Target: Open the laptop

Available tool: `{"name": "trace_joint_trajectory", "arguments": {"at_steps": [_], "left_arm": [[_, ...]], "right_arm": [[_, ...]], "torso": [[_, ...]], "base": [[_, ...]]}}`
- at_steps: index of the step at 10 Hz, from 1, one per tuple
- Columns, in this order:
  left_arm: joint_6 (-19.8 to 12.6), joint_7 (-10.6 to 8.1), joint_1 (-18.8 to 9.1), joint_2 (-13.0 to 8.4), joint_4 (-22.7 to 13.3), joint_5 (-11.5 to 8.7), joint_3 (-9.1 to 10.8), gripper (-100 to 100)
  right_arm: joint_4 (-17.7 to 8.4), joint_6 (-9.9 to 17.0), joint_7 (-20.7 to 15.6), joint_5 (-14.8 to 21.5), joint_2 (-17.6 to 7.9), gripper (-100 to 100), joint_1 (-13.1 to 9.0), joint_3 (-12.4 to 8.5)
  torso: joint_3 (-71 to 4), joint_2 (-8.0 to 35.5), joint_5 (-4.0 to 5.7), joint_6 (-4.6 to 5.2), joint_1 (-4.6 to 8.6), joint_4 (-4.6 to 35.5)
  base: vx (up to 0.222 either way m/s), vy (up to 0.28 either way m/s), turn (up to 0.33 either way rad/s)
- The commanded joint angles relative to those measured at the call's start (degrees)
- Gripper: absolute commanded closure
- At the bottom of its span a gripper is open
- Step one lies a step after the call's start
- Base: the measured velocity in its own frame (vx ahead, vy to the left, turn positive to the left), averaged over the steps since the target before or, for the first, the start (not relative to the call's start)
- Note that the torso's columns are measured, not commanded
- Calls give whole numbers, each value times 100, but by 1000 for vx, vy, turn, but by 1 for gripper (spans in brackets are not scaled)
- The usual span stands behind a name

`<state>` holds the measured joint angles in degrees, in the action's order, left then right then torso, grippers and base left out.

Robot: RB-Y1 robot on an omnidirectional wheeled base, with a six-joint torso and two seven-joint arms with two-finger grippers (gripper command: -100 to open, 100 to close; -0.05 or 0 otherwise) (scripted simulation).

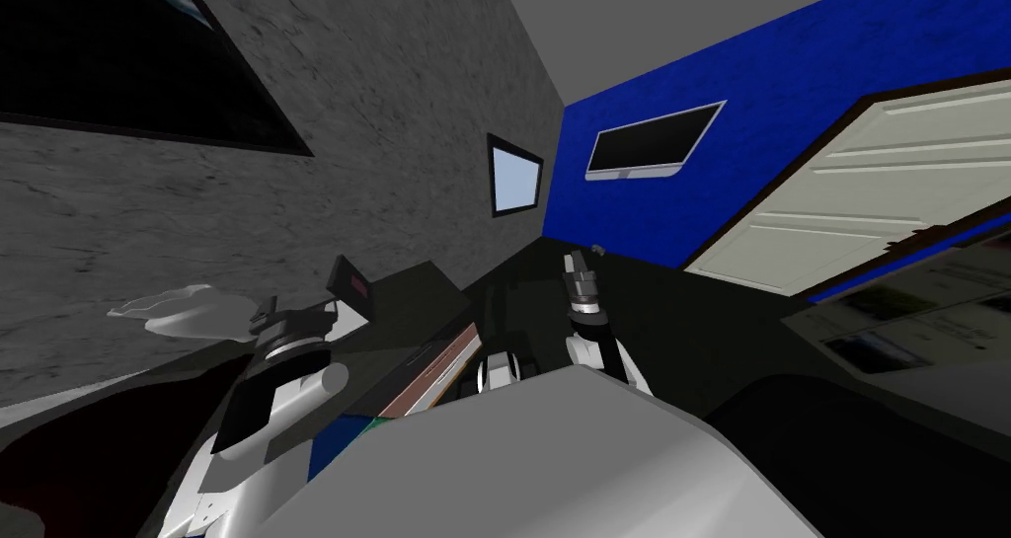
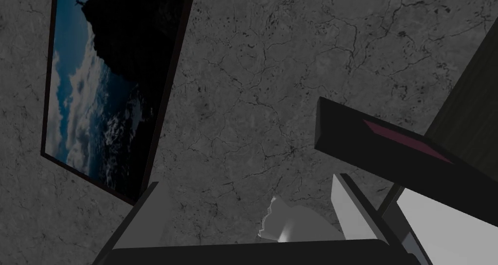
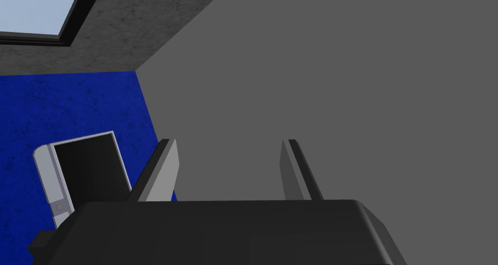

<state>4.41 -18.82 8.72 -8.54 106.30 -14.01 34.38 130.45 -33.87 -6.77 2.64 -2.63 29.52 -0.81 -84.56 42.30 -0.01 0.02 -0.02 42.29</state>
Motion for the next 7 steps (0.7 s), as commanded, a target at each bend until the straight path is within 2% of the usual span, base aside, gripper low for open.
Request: {"name": "trace_joint_trajectory", "arguments": {"at_steps": [1,7], "left_arm": [[-323,-172,-245,25,-272,-149,436,-100],[-995,-514,-731,202,-747,-467,1319,-100]], "right_arm": [[0,0,0,0,0,0,0,0],[0,0,0,0,0,0,1,-1]], "torso": [[-1,-2,0,-2,0,-1],[-1,-1,0,-2,0,-1]], "base": [[16,14,-178],[16,29,-138]]}}
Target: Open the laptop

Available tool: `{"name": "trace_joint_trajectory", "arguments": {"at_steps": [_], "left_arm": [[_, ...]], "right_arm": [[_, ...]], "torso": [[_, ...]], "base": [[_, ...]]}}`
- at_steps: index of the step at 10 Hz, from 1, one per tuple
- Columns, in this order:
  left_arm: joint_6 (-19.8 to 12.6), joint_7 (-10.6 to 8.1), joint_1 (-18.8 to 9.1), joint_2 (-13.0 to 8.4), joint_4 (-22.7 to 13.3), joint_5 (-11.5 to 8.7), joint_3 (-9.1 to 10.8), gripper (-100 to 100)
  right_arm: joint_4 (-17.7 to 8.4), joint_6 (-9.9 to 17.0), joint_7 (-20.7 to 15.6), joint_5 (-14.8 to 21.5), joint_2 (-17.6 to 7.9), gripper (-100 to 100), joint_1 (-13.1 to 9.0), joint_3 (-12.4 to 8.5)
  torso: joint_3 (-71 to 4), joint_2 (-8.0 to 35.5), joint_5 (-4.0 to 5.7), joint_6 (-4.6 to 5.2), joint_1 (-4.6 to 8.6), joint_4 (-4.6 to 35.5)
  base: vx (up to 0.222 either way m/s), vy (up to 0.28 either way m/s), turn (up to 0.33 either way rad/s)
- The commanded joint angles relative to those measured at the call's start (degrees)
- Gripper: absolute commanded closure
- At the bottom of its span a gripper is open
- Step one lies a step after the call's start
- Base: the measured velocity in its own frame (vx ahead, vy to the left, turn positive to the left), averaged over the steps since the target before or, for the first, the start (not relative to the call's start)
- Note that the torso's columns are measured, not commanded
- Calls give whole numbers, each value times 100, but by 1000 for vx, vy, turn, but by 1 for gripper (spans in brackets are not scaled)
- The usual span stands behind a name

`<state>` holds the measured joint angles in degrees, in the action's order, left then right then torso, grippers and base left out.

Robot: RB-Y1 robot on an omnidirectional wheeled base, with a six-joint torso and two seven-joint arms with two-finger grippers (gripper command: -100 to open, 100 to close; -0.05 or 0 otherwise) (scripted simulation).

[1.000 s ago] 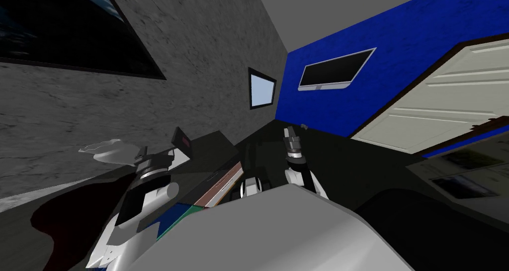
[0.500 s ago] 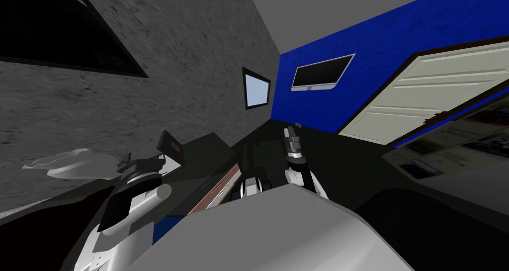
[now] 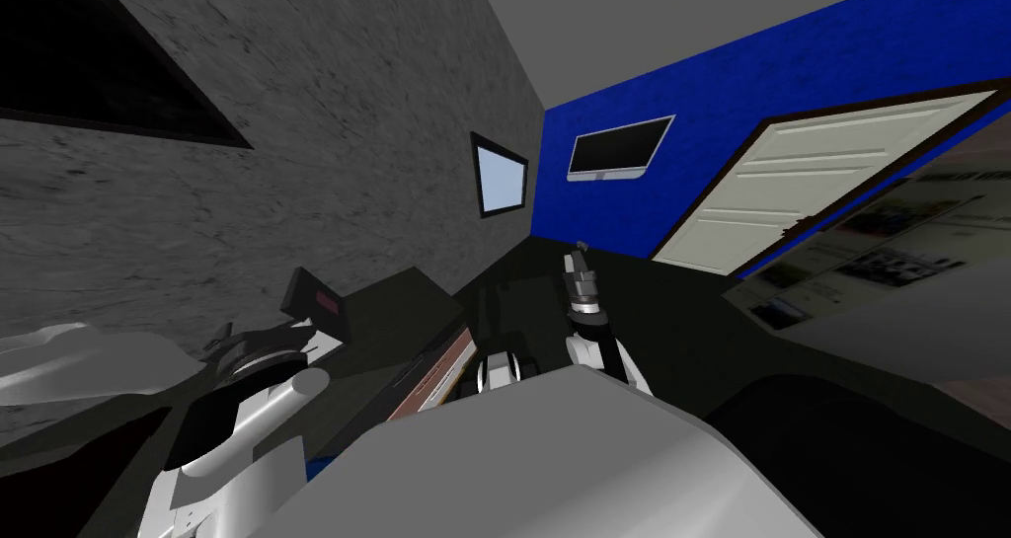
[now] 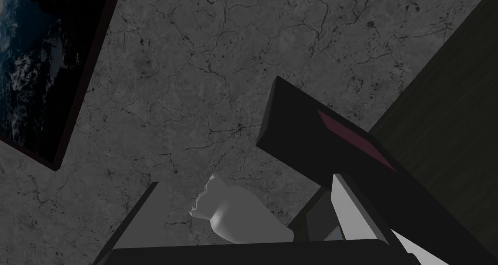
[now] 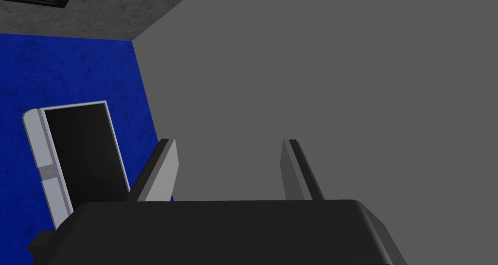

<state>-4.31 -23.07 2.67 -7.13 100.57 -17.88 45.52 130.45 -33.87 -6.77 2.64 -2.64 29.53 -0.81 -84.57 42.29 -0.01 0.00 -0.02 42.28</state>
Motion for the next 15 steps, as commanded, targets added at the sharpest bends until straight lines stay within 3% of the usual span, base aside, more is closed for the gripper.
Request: {"name": "trace_joint_trajectory", "arguments": {"at_steps": [1,4,7,8,14,15], "left_arm": [[-212,-135,-189,111,-233,-123,322,-100],[-459,-262,-365,384,-387,-248,651,-100],[-467,-248,-362,320,-346,-226,631,-100],[-486,-250,-366,316,-340,-226,636,100],[-336,-1082,-583,981,-131,-1098,876,100],[-367,-976,-574,902,-149,-999,843,100]], "right_arm": [[0,0,0,0,0,0,0,0],[0,0,0,0,0,0,1,0],[0,0,0,0,-1,0,2,-1],[0,0,0,0,0,0,1,-1],[-1,0,0,0,0,0,-1,0],[0,0,0,0,0,0,-1,0]], "torso": [[0,-1,0,0,1,0],[-4,-8,-1,1,-1,-2],[-5,-10,0,0,-8,-1],[-1,0,-1,0,5,-1],[1,2,3,-7,5,0],[0,1,0,-15,7,-4]], "base": [[26,42,-115],[45,57,-110],[54,59,-7],[8,10,0],[-98,90,-42],[-46,35,-20]]}}
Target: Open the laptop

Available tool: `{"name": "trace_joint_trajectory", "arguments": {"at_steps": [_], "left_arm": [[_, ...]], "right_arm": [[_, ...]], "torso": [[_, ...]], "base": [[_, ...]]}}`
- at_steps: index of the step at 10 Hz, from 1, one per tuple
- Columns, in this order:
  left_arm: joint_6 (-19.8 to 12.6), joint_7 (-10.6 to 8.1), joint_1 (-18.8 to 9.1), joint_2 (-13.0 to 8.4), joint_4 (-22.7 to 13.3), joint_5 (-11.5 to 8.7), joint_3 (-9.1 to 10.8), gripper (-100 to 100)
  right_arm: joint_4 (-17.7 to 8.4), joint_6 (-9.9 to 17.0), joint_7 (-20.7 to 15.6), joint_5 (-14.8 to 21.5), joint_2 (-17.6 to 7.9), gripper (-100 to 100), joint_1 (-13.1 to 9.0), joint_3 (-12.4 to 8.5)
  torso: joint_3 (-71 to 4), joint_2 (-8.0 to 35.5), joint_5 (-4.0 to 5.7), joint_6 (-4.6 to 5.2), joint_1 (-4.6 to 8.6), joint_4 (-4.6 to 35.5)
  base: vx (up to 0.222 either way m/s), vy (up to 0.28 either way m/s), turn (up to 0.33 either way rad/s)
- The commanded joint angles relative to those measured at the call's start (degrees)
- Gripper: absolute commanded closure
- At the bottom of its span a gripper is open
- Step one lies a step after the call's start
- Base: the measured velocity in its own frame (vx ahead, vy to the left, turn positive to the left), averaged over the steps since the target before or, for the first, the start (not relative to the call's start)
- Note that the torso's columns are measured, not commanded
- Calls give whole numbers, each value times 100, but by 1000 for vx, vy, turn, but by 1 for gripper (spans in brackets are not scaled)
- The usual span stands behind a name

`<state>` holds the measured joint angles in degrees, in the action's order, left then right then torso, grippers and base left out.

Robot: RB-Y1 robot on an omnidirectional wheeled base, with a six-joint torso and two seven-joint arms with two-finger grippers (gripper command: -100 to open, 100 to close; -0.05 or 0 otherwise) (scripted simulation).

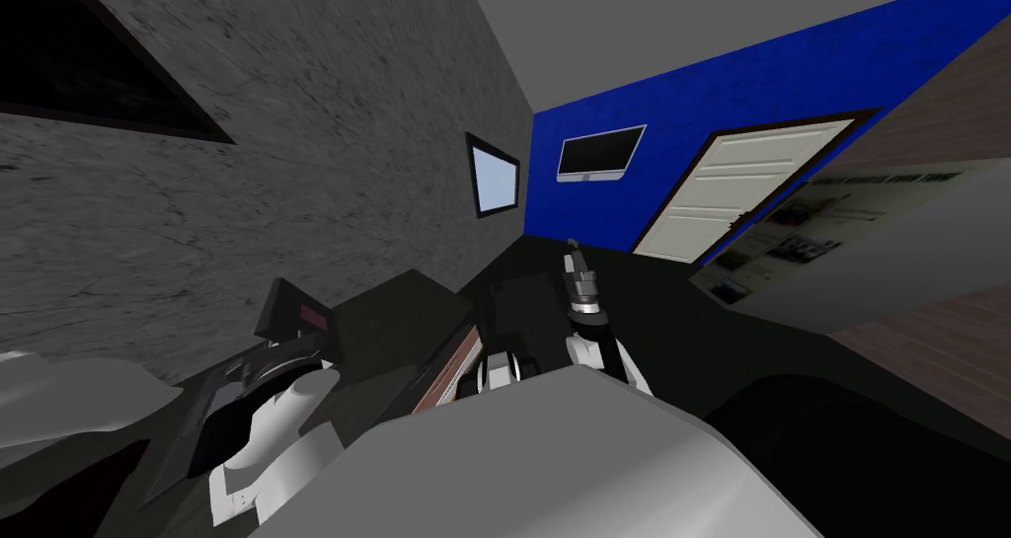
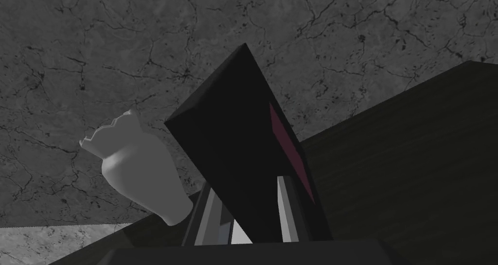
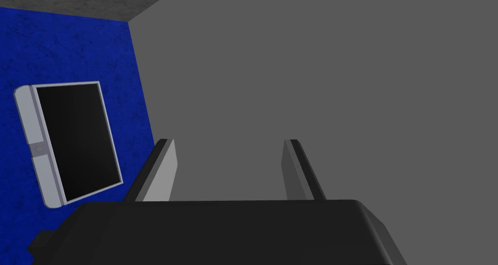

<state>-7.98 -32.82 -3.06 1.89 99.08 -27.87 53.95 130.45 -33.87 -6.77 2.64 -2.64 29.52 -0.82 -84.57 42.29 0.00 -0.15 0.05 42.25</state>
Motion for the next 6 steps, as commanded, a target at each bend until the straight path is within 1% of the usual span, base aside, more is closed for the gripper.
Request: {"name": "trace_joint_trajectory", "arguments": {"at_steps": [1,2,4,6], "left_arm": [[254,-253,13,-1,-210,-300,-34,100],[378,-362,24,-8,-318,-439,-50,100],[627,-581,45,-22,-532,-719,-82,100],[875,-799,67,-35,-747,-999,-115,100]], "right_arm": [[0,0,0,0,0,0,1,0],[0,0,0,0,0,0,0,1],[0,0,0,0,0,0,0,0],[0,0,0,0,0,0,0,0]], "torso": [[-6,-12,3,1,9,-2],[-7,-16,-7,21,-6,-6],[10,7,-33,-15,-59,-8],[5,-5,-51,-36,-90,-19]], "base": [[-46,51,-103],[-110,87,-89],[-115,81,-69],[-78,75,-55]]}}
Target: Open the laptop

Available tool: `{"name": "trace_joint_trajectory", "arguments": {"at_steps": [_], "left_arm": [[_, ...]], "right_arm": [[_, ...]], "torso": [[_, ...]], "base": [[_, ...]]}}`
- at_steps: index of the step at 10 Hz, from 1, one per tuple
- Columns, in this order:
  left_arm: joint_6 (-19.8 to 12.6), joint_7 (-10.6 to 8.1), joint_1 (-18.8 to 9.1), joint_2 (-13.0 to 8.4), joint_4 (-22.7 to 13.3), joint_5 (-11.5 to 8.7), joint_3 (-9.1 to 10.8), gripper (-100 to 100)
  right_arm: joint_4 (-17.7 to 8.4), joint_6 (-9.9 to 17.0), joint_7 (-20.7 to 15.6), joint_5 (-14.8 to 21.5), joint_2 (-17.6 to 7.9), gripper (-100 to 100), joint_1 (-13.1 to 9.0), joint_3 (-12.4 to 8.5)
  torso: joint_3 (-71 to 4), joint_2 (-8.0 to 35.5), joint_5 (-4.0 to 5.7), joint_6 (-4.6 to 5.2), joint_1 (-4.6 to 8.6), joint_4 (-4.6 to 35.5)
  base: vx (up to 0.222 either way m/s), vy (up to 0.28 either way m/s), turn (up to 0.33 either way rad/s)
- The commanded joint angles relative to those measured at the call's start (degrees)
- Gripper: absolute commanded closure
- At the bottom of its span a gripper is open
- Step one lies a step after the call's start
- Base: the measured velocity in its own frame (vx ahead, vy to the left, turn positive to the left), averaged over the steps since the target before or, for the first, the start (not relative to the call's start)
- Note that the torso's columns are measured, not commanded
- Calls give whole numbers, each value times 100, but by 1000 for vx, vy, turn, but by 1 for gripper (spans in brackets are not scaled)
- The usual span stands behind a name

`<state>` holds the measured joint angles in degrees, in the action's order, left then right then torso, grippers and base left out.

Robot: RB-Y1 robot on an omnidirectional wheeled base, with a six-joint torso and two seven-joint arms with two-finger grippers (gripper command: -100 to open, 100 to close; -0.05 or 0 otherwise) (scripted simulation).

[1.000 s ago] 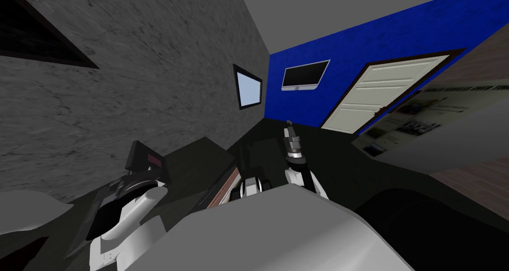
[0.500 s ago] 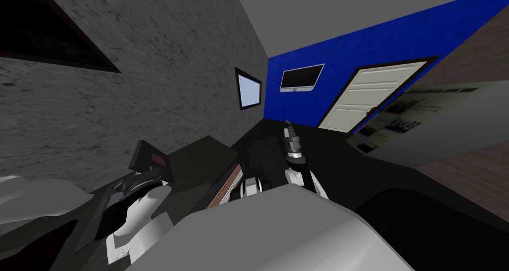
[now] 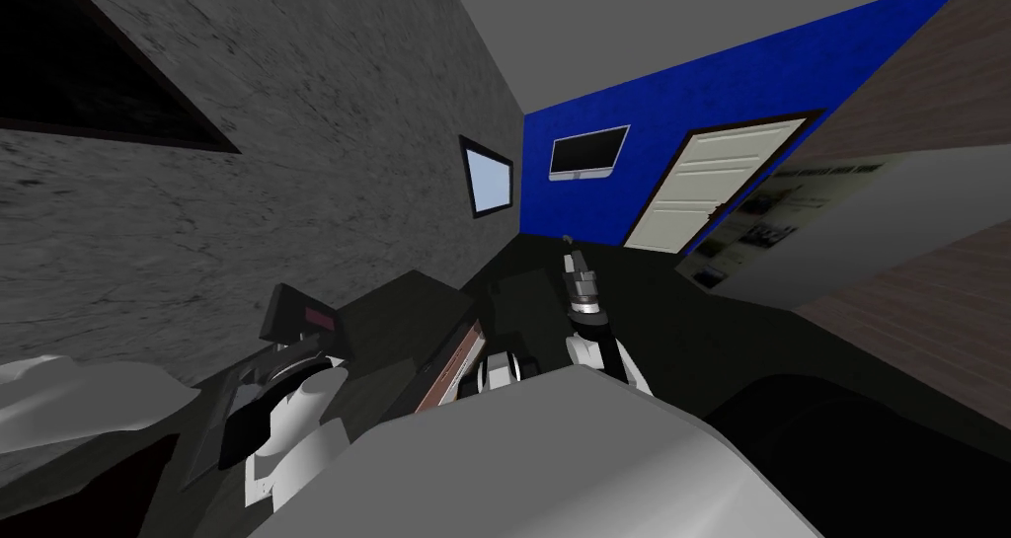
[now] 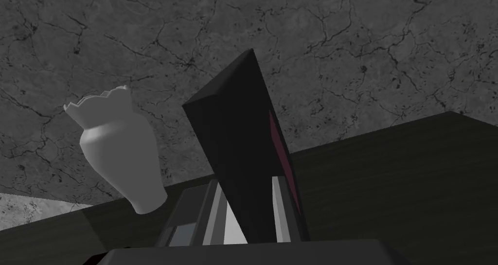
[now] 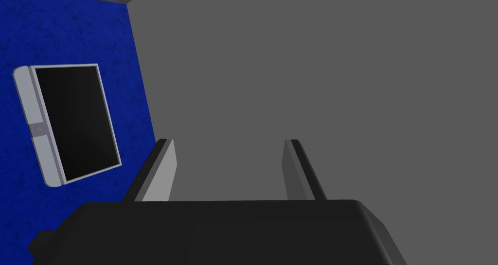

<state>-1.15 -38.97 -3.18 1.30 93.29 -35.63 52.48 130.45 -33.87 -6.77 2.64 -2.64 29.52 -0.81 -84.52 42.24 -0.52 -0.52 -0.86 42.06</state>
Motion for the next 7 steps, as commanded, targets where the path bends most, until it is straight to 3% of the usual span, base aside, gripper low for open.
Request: {"name": "trace_joint_trajectory", "arguments": {"at_steps": [1,3,4,6,7], "left_arm": [[317,-293,89,17,-274,-362,16,100],[566,-512,111,3,-489,-642,-16,100],[571,-469,68,-55,-390,-573,-113,100],[998,-829,214,-38,-622,-866,-278,100],[1074,-829,214,-38,-622,-866,-278,100]], "right_arm": [[0,0,0,0,0,0,0,0],[0,0,0,0,0,0,0,0],[0,0,0,0,0,0,0,0],[0,0,0,0,0,0,0,0],[0,0,0,0,-1,0,-1,0]], "torso": [[-3,-5,-7,-3,-15,-5],[4,-1,-32,-8,-21,-18],[1,-8,-36,-1,-24,-22],[-23,-35,11,60,40,-7],[-24,-41,6,90,36,-7]], "base": [[-88,85,-64],[-86,68,-46],[-39,24,-15],[-74,68,-154],[-80,69,-108]]}}
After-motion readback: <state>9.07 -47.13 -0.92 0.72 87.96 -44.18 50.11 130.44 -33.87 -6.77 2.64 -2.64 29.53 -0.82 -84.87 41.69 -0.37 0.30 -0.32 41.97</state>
